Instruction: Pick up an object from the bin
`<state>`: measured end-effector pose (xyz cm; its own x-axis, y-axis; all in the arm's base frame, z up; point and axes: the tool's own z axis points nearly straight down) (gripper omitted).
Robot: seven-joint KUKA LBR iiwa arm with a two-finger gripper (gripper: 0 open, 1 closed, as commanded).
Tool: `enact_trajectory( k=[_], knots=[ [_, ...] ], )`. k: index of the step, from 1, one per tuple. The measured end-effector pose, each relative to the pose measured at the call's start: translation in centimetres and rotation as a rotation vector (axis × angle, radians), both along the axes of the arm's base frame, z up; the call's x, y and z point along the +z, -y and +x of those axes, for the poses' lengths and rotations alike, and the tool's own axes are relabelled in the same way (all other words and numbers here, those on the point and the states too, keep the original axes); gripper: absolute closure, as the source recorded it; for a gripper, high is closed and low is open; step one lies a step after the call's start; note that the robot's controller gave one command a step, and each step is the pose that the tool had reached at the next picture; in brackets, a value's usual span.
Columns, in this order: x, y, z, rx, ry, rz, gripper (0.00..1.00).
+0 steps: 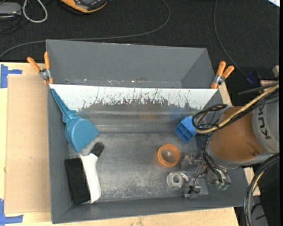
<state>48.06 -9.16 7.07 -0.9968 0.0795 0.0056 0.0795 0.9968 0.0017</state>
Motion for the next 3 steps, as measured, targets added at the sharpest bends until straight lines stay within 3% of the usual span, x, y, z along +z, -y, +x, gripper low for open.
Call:
enact_trajectory(
  k=[1,2,3],
  knots=[
    [-0.2,-4.3,1.0,0.095,0.008,0.000,0.00],
    [-0.1,-1.6,0.4,0.027,0.002,-0.003,1.00],
    [-0.1,-1.6,0.4,0.028,0.002,-0.003,1.00]
  ],
)
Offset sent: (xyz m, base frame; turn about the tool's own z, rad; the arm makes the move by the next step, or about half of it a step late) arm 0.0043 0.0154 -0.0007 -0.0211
